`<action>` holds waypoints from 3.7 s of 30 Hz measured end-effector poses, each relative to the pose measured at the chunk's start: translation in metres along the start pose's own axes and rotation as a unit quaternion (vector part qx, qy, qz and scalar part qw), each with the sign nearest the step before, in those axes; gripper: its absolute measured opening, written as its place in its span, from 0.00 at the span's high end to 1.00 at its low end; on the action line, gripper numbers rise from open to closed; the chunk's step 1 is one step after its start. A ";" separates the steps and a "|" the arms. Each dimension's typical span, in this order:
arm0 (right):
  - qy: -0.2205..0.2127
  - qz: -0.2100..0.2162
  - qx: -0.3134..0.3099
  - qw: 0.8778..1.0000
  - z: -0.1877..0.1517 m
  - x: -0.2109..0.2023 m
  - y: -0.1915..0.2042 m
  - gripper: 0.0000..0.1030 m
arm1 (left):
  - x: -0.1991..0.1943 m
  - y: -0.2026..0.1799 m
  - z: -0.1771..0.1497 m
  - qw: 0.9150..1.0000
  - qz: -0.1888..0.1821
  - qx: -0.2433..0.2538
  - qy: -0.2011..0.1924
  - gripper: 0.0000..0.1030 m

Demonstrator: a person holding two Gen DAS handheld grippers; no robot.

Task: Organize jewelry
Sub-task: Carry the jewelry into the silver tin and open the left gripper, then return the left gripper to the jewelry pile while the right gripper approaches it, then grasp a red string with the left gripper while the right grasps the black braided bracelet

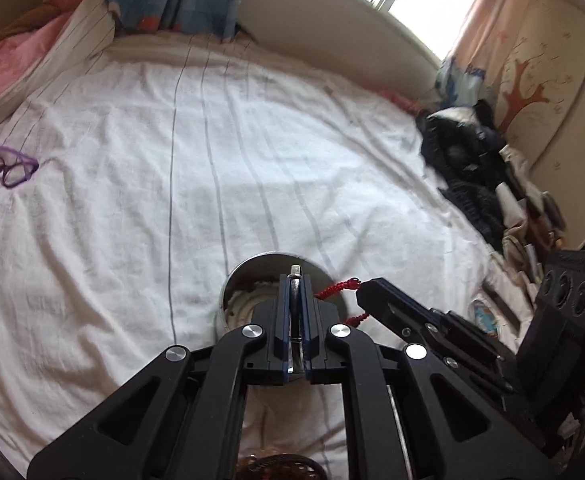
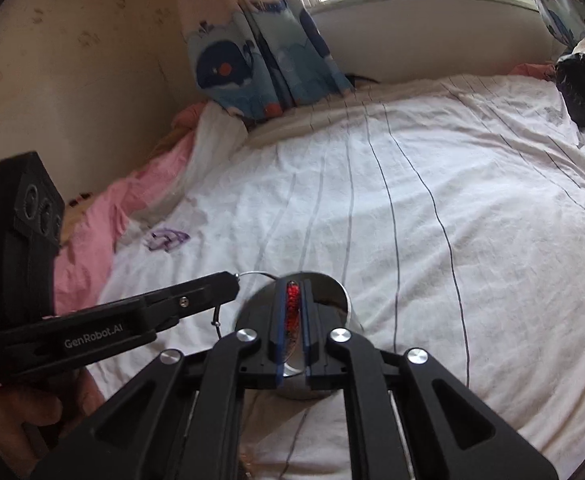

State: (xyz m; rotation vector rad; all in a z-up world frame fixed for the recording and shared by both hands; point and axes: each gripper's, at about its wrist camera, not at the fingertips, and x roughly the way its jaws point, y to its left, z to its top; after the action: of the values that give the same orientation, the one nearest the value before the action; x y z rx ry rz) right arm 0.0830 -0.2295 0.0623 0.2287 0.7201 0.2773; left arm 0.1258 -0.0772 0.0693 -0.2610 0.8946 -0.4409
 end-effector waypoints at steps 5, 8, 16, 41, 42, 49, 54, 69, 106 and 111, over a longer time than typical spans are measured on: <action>0.025 -0.019 0.039 0.999 -0.011 0.000 -0.021 0.63 | 0.000 0.009 -0.011 0.999 0.037 0.022 0.031 0.87; 0.014 -0.018 0.046 0.999 -0.017 -0.023 -0.022 0.62 | -0.017 0.011 -0.021 0.998 0.055 0.030 0.029 0.78; -0.009 -0.021 0.062 0.998 -0.032 -0.058 -0.021 0.46 | -0.013 0.007 -0.014 0.999 0.047 0.020 0.018 0.71; -0.003 0.005 0.082 0.997 -0.039 -0.059 -0.020 0.42 | -0.028 0.002 -0.027 0.996 0.061 0.069 0.011 0.55; -0.003 0.006 0.079 0.997 -0.041 -0.061 -0.019 0.42 | -0.037 0.005 -0.036 0.995 0.070 0.072 0.013 0.53; 0.020 0.010 0.059 0.998 -0.079 -0.076 0.000 0.53 | -0.072 0.008 -0.105 0.989 0.093 0.108 0.030 0.50; 0.034 0.015 0.022 0.999 -0.086 -0.074 0.020 0.57 | -0.076 -0.006 -0.121 0.983 0.099 0.149 0.037 0.50; 0.091 0.015 -0.005 0.996 -0.111 -0.042 0.038 0.88 | -0.113 0.048 -0.115 0.997 0.066 0.022 0.019 0.44; 0.034 0.019 0.038 0.999 -0.092 -0.080 0.006 0.91 | -0.094 0.017 -0.123 0.993 0.067 0.093 0.031 0.42; 0.057 -0.022 0.077 0.995 -0.098 -0.078 -0.025 0.91 | -0.081 -0.008 -0.133 0.988 0.057 0.141 0.041 0.42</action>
State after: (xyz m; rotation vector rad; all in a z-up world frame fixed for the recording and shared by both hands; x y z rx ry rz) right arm -0.0346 -0.2675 0.0311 0.3458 0.8590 0.1940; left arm -0.0264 -0.0504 0.0486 0.0674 0.9095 -0.4679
